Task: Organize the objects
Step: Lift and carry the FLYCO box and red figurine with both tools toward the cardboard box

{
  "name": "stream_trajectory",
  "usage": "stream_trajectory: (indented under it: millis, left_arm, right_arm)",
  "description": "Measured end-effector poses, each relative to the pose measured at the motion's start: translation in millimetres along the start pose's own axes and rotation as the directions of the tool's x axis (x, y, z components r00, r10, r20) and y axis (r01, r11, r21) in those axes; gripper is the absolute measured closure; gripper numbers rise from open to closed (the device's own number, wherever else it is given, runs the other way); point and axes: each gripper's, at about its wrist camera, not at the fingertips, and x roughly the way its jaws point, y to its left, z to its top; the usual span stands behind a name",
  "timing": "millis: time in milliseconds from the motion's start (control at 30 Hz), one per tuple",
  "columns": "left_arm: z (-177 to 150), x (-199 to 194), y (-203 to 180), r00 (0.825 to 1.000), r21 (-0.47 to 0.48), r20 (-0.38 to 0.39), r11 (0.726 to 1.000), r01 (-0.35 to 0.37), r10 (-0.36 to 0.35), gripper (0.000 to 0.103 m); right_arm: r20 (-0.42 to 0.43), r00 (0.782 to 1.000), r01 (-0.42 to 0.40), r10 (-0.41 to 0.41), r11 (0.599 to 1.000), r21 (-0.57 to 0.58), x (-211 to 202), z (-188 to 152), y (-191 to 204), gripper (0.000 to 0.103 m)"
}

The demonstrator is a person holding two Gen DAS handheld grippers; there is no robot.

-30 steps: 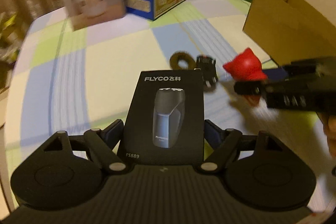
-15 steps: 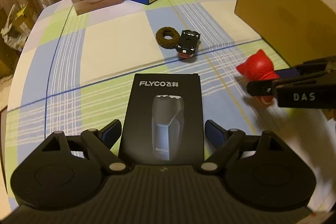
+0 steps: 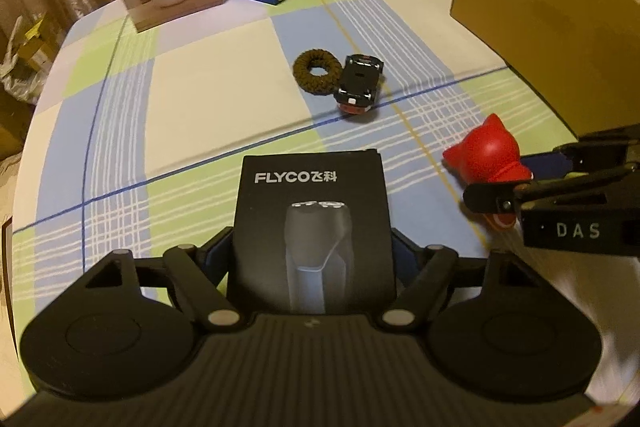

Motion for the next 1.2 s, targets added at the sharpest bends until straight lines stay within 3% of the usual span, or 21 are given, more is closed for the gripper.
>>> stream_trajectory:
  millis: [267, 533, 900, 1200]
  left_arm:
    - [-12, -28, 1, 1.0, -0.118, 0.03, 0.993, 0.0, 0.004, 0.028]
    - [-26, -79, -13, 0.997, -0.191, 0.073, 0.982, 0.01, 0.005, 0.028]
    - [-49, -160, -56, 0.988, -0.229, 0.153, 0.973, 0.016, 0.02, 0.028]
    - [-64, -202, -78, 0.982, -0.224, 0.188, 0.974, 0.029, 0.014, 0.028]
  right_arm:
    - [0.047, 0.999, -0.009, 0.009, 1.0, 0.01, -20, -5, 4, 0.063]
    - [0.081, 0.997, -0.003, 0.001, 1.0, 0.017, -69, -30, 7, 0.063]
    - [0.16, 0.987, -0.015, 0.013, 1.0, 0.017, -155, -55, 23, 0.063]
    - [0.194, 0.981, 0.001, 0.001, 1.0, -0.01, -204, -75, 29, 0.063]
